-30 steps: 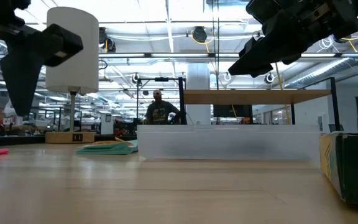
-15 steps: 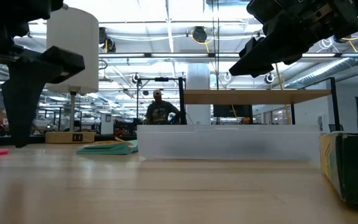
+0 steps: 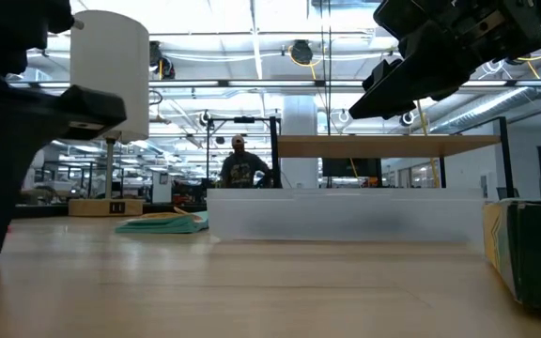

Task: Pack school essentials
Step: Put the orange pencil into the purple supply box

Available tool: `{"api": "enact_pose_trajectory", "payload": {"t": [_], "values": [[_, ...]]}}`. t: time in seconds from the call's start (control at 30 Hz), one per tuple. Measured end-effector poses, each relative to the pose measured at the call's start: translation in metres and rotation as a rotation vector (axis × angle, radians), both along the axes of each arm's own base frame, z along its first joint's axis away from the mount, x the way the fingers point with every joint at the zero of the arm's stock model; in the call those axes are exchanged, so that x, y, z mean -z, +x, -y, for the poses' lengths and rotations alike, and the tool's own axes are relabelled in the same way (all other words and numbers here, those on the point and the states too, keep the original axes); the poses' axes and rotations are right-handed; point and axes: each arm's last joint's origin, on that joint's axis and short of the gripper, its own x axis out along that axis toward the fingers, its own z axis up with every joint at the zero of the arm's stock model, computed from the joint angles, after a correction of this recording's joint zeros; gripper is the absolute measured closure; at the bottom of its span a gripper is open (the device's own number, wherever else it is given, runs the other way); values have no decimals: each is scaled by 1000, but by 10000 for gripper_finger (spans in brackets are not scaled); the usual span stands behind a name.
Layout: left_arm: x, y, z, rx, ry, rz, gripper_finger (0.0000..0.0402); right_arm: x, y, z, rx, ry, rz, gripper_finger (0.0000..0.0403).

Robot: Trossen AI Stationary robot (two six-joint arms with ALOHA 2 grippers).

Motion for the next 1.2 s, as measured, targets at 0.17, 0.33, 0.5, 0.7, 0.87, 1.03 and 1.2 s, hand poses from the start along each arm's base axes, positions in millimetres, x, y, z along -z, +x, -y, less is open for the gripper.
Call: {"api": "enact_pose_trajectory", "payload": {"t": [0.17, 0.33, 0.5, 0.7, 0.87, 1.03, 1.2], "values": [[1, 0, 0, 9, -9, -12, 289, 0, 0, 0, 0, 0, 0, 273], [1, 1, -1, 6, -11, -14, 321, 0, 0, 0, 0, 0, 0, 273], [1, 3, -2, 7, -15, 9, 355, 0, 0, 0, 0, 0, 0, 273], [1, 6, -4, -13, -23, 19, 384, 0, 0, 0, 0, 0, 0, 273], [-2, 9, -9, -44, -30, 36, 384, 0, 0, 0, 1, 0, 0, 273], [-16, 13, -19, -110, -8, 104, 376, 0, 0, 0, 1, -4, 1, 273], [-39, 16, -32, -174, -51, 164, 386, 0, 0, 1, 41, -28, 8, 273]]}}
